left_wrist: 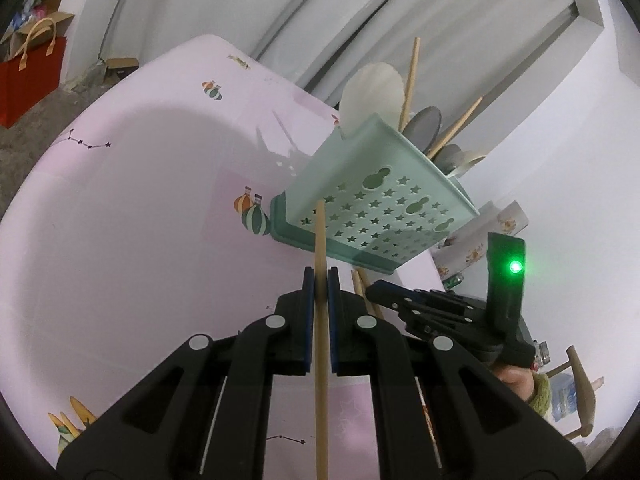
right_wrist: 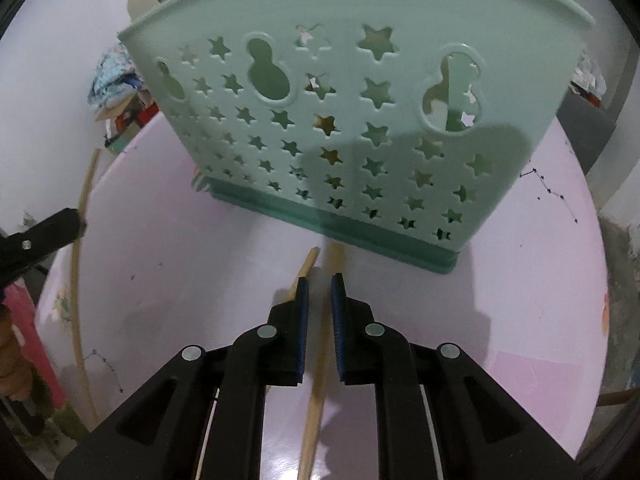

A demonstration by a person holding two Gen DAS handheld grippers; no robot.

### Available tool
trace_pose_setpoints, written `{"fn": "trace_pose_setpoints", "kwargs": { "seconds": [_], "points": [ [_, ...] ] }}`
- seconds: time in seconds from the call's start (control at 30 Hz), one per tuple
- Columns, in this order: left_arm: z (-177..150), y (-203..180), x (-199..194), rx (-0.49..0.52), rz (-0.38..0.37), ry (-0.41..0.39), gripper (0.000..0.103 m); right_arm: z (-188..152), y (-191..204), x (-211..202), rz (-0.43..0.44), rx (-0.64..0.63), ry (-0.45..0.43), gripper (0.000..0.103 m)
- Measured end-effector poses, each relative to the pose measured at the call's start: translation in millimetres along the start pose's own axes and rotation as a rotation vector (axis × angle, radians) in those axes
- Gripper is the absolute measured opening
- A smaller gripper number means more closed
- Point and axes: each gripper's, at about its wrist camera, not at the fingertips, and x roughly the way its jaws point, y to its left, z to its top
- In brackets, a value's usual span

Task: Organize utensils
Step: 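Lift both held chopsticks up over the green basket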

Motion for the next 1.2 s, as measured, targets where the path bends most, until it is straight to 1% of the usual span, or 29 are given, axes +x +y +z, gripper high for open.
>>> {"fn": "trace_pose_setpoints", "kwargs": {
  "seconds": [0.07, 0.2, 0.3, 0.43, 0.5, 0.6, 0.7, 0.83, 0.93, 1.03, 1.13, 1.2],
  "points": [
    [1, -1, -1, 0.007, 0.0, -0.001, 0.005, 1, 2, 5, -0.008, -0.005, 0.014, 0.012],
    [2, 0, -4, 0.009, 0.004, -0.011, 0.005, 1, 8, 7, -0.035, -0.041, 0.008, 0.01],
    [2, 0, -6, 0.009, 0.003, -0.016, 0.005, 2, 9, 8, -0.033, -0.046, 0.002, 0.007],
    [3, -4, -8, 0.032, 0.003, -0.026, 0.005, 3, 11, 7, -0.05, -0.04, -0.019, 0.007],
    [4, -7, -11, 0.043, 0.0, -0.035, 0.005, 3, 10, 1, -0.038, -0.016, -0.051, 0.007],
    [8, -12, -17, 0.068, -0.004, -0.061, 0.005, 3, 5, -19, -0.043, 0.013, -0.117, 0.007],
    [16, -20, -23, 0.088, -0.024, -0.089, 0.005, 3, 0, -47, -0.048, 0.053, -0.196, 0.007],
    [31, -39, -35, 0.149, -0.06, -0.143, 0.005, 0, -8, -91, -0.033, 0.132, -0.323, 0.007],
    [47, -58, -44, 0.199, -0.098, -0.192, 0.005, 0, -15, -123, 0.017, 0.21, -0.434, 0.007],
    [64, -78, -53, 0.246, -0.129, -0.256, 0.005, -5, -21, -147, 0.047, 0.247, -0.517, 0.007],
    [84, -99, -59, 0.288, -0.155, -0.323, 0.005, -8, -25, -162, 0.081, 0.268, -0.572, 0.007],
    [95, -112, -60, 0.315, -0.165, -0.363, 0.005, -10, -35, -167, 0.098, 0.272, -0.591, 0.007]
  ]
}}
